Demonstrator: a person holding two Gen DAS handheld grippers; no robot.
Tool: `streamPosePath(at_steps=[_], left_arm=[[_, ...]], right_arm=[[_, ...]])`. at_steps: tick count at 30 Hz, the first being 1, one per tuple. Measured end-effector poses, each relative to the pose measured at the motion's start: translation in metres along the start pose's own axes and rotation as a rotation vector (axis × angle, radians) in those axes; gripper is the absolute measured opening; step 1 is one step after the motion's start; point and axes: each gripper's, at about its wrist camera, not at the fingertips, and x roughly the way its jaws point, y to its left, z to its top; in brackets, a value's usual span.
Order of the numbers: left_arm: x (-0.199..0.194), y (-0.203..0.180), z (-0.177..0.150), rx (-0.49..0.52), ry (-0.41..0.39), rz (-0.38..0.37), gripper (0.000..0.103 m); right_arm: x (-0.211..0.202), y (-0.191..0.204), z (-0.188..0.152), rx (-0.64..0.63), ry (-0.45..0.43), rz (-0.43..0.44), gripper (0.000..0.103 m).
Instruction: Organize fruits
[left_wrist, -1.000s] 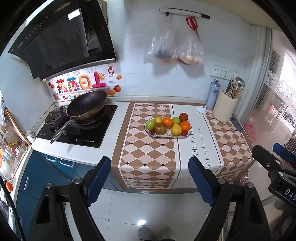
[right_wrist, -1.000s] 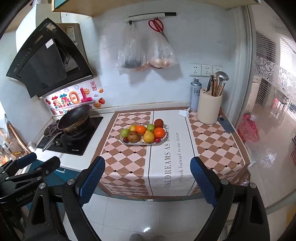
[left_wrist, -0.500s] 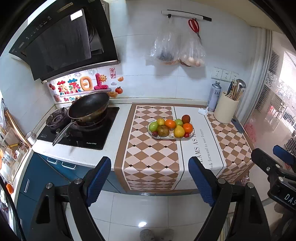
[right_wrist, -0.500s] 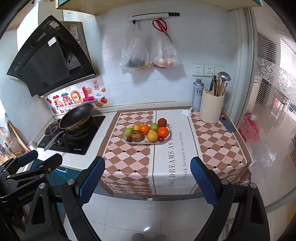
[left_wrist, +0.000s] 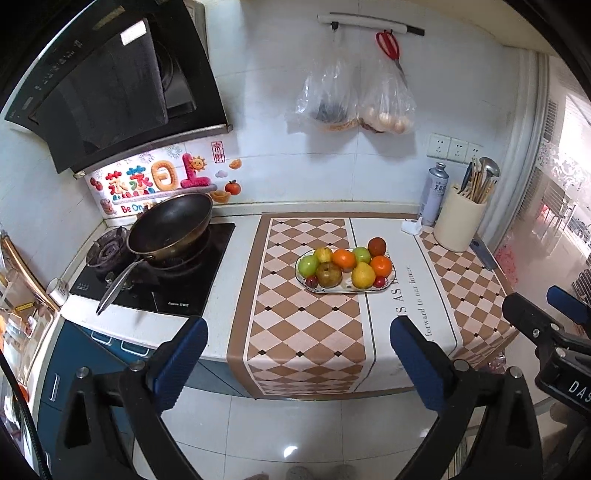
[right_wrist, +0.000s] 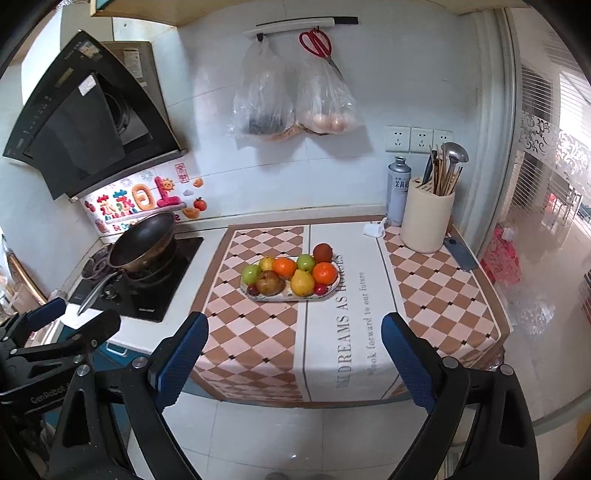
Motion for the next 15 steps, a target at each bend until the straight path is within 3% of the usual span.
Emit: streamPosePath(at_steps=[8, 15], left_arm=[[0.052, 0.001, 0.027, -0.015, 0.045, 0.017, 0.101], [0.084, 0.0, 0.036, -0.027, 0.072, 0.033, 0.101]], right_arm=[[0.06, -0.008, 0.024, 0.001, 0.04, -0.033, 0.099], [0.114, -0.015, 0.034, 0.01, 0.133, -0.046, 0.099]])
